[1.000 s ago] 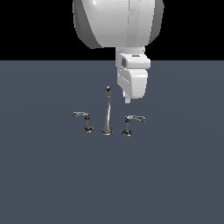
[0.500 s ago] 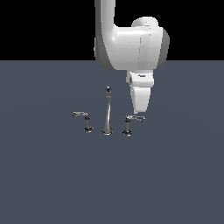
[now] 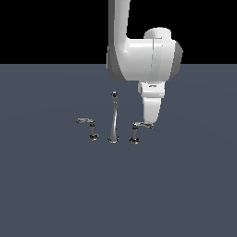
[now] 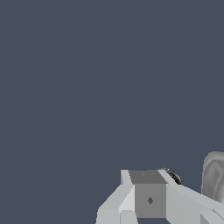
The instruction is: Turn on the faucet by rotating a designated handle.
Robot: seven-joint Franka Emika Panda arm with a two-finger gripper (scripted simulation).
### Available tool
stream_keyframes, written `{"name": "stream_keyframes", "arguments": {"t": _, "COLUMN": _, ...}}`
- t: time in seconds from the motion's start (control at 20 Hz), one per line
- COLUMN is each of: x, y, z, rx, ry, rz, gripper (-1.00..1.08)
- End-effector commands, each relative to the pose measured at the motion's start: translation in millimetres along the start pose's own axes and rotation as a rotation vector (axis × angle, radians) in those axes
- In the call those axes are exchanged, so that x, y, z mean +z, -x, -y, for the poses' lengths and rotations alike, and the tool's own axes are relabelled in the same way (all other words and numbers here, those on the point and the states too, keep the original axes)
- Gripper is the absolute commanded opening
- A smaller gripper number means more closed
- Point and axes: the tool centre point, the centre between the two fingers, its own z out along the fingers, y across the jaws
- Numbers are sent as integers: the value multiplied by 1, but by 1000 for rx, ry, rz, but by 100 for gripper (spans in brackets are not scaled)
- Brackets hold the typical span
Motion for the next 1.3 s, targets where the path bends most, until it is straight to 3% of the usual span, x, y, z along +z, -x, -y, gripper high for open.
{"name": "stream_keyframes", "arguments": {"t": 0.0, "x": -1, "y": 1, "z": 0, "rx": -2, "ry": -1, "rz": 1, "gripper": -100}}
{"name": "stream_keyframes", "arguments": {"t": 0.25, "x": -1, "y": 1, "z": 0, "rx": -3, "ry": -1, "rz": 1, "gripper": -100}}
{"name": "stream_keyframes", "arguments": {"t": 0.9, "x": -1, "y": -17, "z": -41, "rx": -3, "ry": -1, "rz": 1, "gripper": -100}}
{"name": "stream_keyframes", "arguments": {"t": 1.0, "x": -2, "y": -12, "z": -33, "rx": -9, "ry": -12, "rz": 2, "gripper": -100}}
{"name": "stream_keyframes", "arguments": {"t": 1.25, "x": -1, "y": -8, "z": -51, "rx": -7, "ry": -8, "rz": 2, "gripper": -100}}
